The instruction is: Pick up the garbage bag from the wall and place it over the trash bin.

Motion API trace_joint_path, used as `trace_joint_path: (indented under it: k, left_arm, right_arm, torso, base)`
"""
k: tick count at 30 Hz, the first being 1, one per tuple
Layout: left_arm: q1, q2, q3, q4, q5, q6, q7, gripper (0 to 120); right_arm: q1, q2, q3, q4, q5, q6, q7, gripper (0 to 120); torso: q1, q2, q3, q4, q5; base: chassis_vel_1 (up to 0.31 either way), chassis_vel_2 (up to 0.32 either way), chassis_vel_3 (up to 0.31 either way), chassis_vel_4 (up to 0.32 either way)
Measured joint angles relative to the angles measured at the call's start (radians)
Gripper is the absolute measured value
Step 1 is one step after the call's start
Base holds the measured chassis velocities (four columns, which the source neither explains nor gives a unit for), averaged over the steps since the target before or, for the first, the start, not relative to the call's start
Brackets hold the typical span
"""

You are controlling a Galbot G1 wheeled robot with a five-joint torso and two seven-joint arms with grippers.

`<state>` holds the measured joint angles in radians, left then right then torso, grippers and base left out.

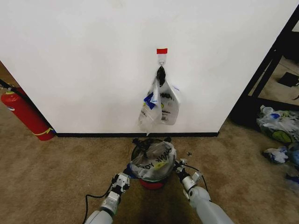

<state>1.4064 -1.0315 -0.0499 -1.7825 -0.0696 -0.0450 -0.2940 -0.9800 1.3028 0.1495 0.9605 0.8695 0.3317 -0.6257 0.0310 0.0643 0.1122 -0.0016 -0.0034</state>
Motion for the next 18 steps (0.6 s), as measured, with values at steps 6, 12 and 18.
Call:
trace_joint_path:
  k: [6,12,18]
  left_arm:
    - [0.061,0.027,-0.017,-0.073,0.013,0.0,-0.006,18]
    - [0.118,0.062,-0.026,-0.101,0.031,0.019,-0.009,41]
    - [0.161,0.088,-0.035,-0.107,0.043,0.035,-0.011,61]
  right_arm:
    - [-0.042,-0.112,0.014,0.082,0.014,-0.004,-0.108,18]
    - [-0.06,-0.218,0.064,0.073,0.016,-0.034,-0.282,39]
    - [-0.049,-0.281,0.096,0.035,0.031,-0.069,-0.424,62]
  torso:
    - [0.0,0.0,0.0,0.0002,0.0002]
    - [0.0,0.0,0.0,0.0002,0.0002]
    - [0.0,0.0,0.0,0.0002,-0.0001]
  base:
    - [0.0,0.0,0.0,0.0]
    - [0.0,0.0,0.0,0.0]
    - [0.0,0.0,0.0,0.0]
